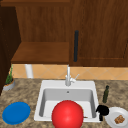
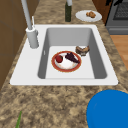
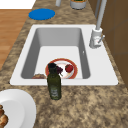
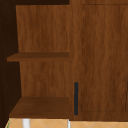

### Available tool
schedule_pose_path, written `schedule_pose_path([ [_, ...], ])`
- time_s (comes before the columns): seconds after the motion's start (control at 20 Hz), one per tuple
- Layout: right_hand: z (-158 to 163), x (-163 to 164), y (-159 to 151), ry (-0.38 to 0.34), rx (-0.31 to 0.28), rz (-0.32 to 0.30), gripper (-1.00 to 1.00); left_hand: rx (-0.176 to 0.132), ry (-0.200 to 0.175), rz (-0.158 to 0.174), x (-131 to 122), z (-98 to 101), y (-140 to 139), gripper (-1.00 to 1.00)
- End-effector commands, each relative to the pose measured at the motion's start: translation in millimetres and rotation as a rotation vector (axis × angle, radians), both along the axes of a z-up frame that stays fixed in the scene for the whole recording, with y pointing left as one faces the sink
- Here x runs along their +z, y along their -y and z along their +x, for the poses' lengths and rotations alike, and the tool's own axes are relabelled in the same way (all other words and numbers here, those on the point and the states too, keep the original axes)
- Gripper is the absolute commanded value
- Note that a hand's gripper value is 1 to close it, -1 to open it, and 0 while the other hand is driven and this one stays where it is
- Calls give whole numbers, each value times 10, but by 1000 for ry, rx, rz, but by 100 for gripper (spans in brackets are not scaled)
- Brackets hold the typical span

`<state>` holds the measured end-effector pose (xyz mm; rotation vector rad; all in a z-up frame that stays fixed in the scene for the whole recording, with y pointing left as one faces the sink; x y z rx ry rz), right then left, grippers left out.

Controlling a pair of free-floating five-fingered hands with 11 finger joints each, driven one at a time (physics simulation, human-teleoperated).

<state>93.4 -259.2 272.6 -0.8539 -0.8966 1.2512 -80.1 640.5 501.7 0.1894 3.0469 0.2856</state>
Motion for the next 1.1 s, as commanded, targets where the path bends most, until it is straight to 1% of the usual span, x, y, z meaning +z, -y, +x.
schedule_pose_path([
  [0.0, 0, 0, 0, 0, 0, 0, 0, -23, -47, 47, -218, 10, -14, -100],
  [0.1, 0, 0, 0, 0, 0, 0, 0, -23, -55, 51, -326, 10, -22, -100],
  [0.15, 0, 0, 0, 0, 0, 0, 0, -17, -56, 60, -370, 10, -27, -100],
  [0.2, 0, 0, 0, 0, 0, 0, 0, -5, -51, 73, -413, 10, -24, -100],
  [0.25, 0, 0, 0, 0, 0, 0, 0, -3, -49, 101, -426, 10, -16, -100],
  [0.3, 0, 0, 0, 0, 0, 0, 0, -2, -54, 121, -443, 10, -4, -100],
  [0.35, 0, 0, 0, 0, 0, 0, 0, 0, -56, 134, -482, 37, 20, -100],
  [0.45, 0, 0, 0, 0, 0, 0, 0, -1, -55, 149, -581, 100, 33, -100],
  [0.55, 0, 0, 0, 0, 0, 0, 0, 1, -58, 168, -654, 117, 69, -100],
  [0.6, 0, 0, 0, 0, 0, 0, 0, 1, -53, 175, -709, 153, 89, -100],
  [0.65, 0, 0, 0, 0, 0, 0, 0, 0, -47, 177, -770, 180, 139, -100],
  [0.75, 0, 0, 0, 0, 0, 0, 0, 3, -33, 164, -925, 235, 249, -100],
  [0.8, 0, 0, 0, 0, 0, 0, 0, 4, -32, 161, -1002, 259, 303, -100],
  [1.05, 0, 0, 0, 0, 0, 0, 0, 10, -33, 181, -1323, 326, 557, -100],
])
